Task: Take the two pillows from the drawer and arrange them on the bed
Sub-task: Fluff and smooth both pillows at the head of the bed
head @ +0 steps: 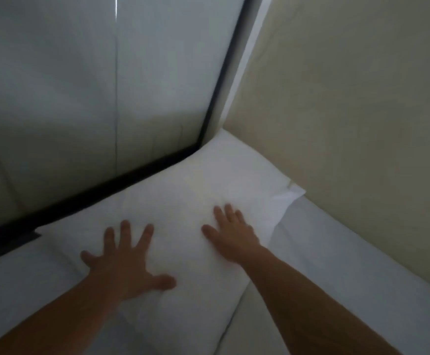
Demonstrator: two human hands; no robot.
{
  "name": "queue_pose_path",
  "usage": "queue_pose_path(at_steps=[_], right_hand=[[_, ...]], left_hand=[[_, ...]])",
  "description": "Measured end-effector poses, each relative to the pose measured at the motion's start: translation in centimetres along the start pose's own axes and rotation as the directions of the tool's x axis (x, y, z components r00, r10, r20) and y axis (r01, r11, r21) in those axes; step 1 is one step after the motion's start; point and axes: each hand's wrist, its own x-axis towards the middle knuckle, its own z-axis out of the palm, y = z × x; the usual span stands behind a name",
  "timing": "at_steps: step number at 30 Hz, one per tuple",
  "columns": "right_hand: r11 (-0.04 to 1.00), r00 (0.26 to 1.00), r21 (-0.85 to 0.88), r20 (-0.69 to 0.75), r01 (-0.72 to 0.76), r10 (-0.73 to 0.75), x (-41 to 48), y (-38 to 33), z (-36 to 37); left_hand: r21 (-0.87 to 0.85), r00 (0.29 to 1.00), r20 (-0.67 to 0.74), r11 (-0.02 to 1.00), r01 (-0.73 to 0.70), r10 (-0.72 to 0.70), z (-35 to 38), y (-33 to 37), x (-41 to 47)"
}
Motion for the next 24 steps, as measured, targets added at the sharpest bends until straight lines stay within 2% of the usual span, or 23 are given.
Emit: queue_pose_path(at_steps=[2, 4, 5, 7, 9, 13, 18, 22, 24], right_hand=[[0.989, 0.987, 0.017, 0.057, -0.149, 0.148, 0.2, 1.5, 1.5], [0.969, 0.973, 0.096, -0.009, -0.23, 0.232, 0.6, 2.1, 1.9], [0.976, 0.976, 0.102, -0.08, -0.193, 0.201, 0.8, 1.9, 2.0], [0.999, 0.984, 0.031, -0.175, -0.025, 0.03, 1.5, 1.4, 2.1], [0.999, 0.994, 0.001, -0.095, 0.054, -0.054, 2.4, 1.5, 2.4], [0.996, 0.999, 0.067, 0.02, -0.05, 0.049, 3.7, 3.4, 3.4], [0.997, 0.998, 0.059, 0.048, -0.049, 0.046, 2.5, 3.4, 4.2], [0.993, 0.997, 0.107, 0.057, -0.053, 0.047, -1.3, 3.7, 2.2], [0.995, 0.999, 0.086, 0.03, -0.045, 0.042, -4.3, 3.7, 1.1]], left_hand=[[-0.005, 1.0, 0.029, 1.0, -0.005, 0.005, 1.2, -0.9, -0.2], [0.039, 1.0, -0.02, 0.999, -0.015, 0.016, 1.1, -1.0, 0.3], [0.064, 0.996, -0.082, 0.998, -0.028, 0.033, 0.7, -0.6, 0.8], [0.071, 0.961, -0.263, 0.995, -0.069, 0.085, -0.3, 0.3, 2.0], [0.034, 0.929, -0.351, 0.993, -0.114, 0.118, -0.4, 1.0, 3.1], [-0.026, 0.967, -0.243, 0.996, -0.086, 0.078, 2.5, 0.6, 4.2], [-0.069, 0.99, -0.136, 0.997, -0.038, 0.028, 3.1, 0.2, 3.4], [-0.146, 0.999, -0.04, 0.989, -0.033, 0.027, 3.2, 0.0, -1.3], [-0.195, 0.998, -0.038, 0.979, -0.061, 0.055, 3.6, 0.4, -5.1]])
